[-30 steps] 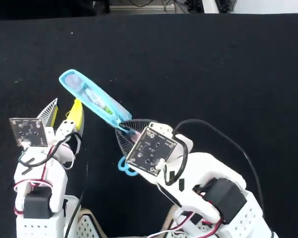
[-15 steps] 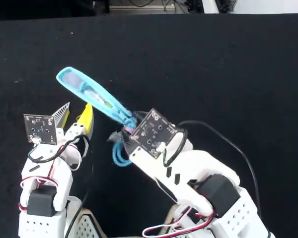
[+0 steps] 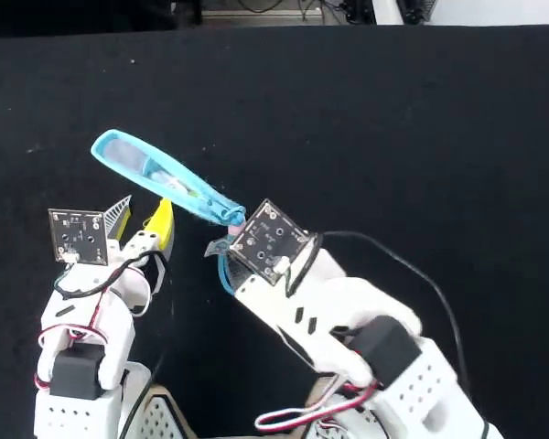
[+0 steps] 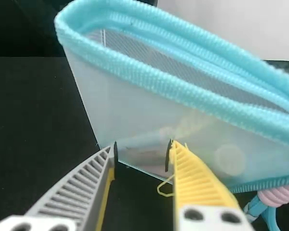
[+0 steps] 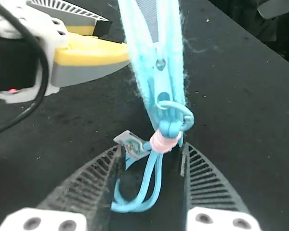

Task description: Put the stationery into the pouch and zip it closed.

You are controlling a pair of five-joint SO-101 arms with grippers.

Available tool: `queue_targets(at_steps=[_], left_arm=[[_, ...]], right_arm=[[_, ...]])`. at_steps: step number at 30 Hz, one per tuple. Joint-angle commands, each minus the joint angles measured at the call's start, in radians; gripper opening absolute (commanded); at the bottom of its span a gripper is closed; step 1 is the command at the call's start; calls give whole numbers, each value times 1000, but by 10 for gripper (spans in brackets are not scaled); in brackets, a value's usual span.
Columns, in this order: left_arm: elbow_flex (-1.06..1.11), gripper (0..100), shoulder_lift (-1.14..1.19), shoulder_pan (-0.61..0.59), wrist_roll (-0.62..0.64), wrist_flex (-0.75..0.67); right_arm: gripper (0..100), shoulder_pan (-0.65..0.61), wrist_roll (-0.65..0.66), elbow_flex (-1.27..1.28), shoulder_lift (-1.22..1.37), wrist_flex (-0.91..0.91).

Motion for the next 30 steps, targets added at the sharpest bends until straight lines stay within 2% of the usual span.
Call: queue_targets(at_steps=[1,4,16,18,22,30], left_arm=[[-25,184,-8,12,3,3],[-21,184,-8,12,0,3],[5,184,-8,13,0,-2],[5,184,-8,13,3,2],[5,184,-8,12,0,3],[5,184,-8,12,3,3]], right_arm=[[184,-3,0,97,-18,-229],[183,-3,0,157,-18,-322],[179,-2,2,194,-18,-359],[145,12,2,196,-18,-361],[6,41,2,193,-18,-364],[15,121,35,219,-153,-330]])
